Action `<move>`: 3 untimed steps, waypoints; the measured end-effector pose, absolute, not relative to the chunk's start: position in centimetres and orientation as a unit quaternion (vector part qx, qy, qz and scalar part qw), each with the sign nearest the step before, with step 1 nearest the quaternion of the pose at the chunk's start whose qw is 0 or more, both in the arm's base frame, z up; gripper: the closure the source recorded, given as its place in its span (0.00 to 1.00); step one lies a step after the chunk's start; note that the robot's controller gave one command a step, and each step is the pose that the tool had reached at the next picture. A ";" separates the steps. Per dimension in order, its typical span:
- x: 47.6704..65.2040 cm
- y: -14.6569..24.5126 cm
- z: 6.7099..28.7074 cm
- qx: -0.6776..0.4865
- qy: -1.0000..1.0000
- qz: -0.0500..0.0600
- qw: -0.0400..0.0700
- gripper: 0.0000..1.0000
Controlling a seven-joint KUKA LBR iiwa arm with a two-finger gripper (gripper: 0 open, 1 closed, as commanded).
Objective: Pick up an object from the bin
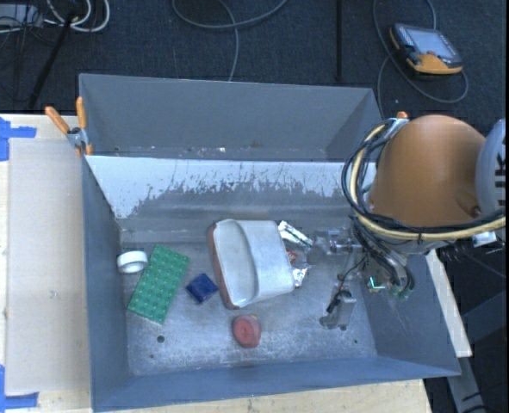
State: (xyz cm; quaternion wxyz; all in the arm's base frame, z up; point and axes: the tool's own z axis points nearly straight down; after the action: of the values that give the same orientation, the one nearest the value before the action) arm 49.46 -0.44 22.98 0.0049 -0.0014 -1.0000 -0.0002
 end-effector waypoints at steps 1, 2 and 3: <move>62.3 -1.9 8.9 0.098 -0.995 0.000 -0.001 0.00; 61.5 -7.9 6.9 0.064 -0.998 0.000 0.001 0.00; 60.1 -4.7 7.0 0.082 -0.997 -0.001 0.001 0.00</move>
Offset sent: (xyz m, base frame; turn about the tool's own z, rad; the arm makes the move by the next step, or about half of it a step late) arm 0.1275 -0.0147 -0.1381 -0.1991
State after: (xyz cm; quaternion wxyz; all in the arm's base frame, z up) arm 60.07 -4.72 6.98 0.0006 0.0818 -0.9967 -0.0008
